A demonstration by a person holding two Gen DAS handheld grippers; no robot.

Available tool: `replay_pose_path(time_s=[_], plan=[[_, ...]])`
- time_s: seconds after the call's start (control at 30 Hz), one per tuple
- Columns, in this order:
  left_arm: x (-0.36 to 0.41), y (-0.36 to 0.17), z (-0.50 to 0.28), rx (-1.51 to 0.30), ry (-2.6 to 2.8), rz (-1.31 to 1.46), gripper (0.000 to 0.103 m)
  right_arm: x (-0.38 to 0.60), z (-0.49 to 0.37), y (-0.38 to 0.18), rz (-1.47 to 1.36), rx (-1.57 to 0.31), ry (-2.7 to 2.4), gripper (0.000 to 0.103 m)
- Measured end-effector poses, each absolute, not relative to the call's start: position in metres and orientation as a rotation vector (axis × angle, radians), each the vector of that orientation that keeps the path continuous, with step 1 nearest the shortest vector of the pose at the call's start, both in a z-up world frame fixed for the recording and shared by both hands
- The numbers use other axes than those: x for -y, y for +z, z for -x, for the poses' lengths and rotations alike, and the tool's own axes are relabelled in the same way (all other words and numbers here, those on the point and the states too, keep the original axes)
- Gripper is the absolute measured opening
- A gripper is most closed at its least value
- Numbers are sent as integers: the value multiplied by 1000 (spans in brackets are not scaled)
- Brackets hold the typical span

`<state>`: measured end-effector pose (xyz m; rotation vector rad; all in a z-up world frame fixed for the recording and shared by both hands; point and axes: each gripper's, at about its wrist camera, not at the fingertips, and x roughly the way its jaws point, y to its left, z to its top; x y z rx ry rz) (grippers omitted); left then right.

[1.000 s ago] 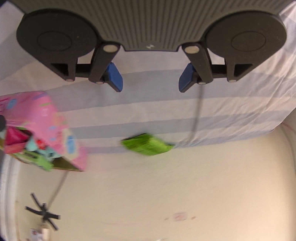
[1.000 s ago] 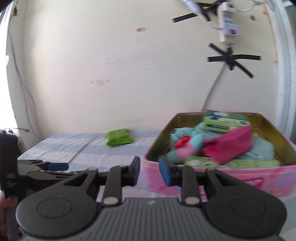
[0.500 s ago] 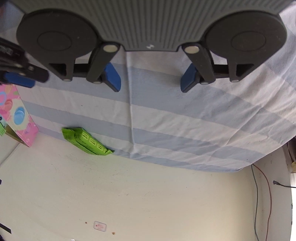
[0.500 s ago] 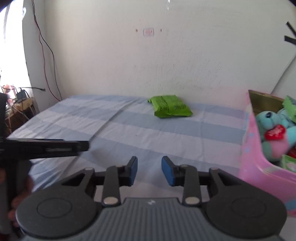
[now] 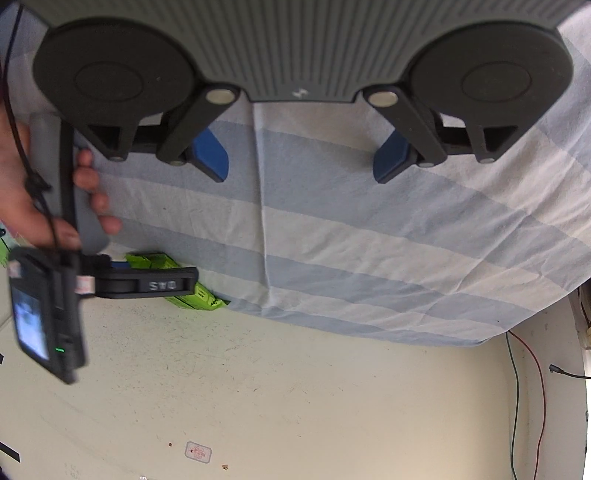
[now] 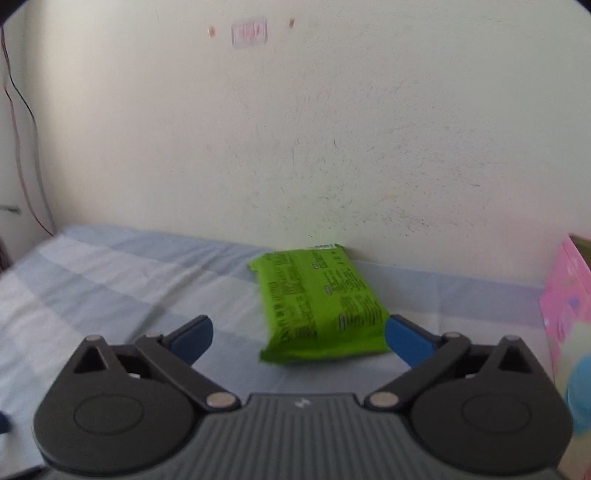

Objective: Organize objects
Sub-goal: 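Move the right tool to the green snack packet and grasp it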

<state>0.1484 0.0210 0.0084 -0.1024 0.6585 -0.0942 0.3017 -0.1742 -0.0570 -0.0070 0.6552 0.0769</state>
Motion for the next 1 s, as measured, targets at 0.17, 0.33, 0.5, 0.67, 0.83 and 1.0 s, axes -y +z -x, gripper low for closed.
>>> replay_pose_path(time_s=[0.17, 0.33, 0.5, 0.67, 0.83, 1.0], plan=[[-21, 9, -150, -662, -100, 106, 89, 174, -336, -67, 24, -758, 9, 103], [-23, 10, -150, -661, -101, 112, 90, 186, -324, -67, -20, -738, 36, 82], [-24, 10, -151, -659, -107, 120, 91, 173, -286, -62, 23, -692, 83, 46], [-26, 10, -151, -656, -112, 137, 91, 175, -238, -59, -24, -683, 178, 15], [-28, 10, -148, -652, -108, 156, 91, 178, -207, -59, -91, -682, 238, 12], [-26, 9, -148, -654, -108, 147, 92, 180, -205, -52, -30, -610, 230, 59]])
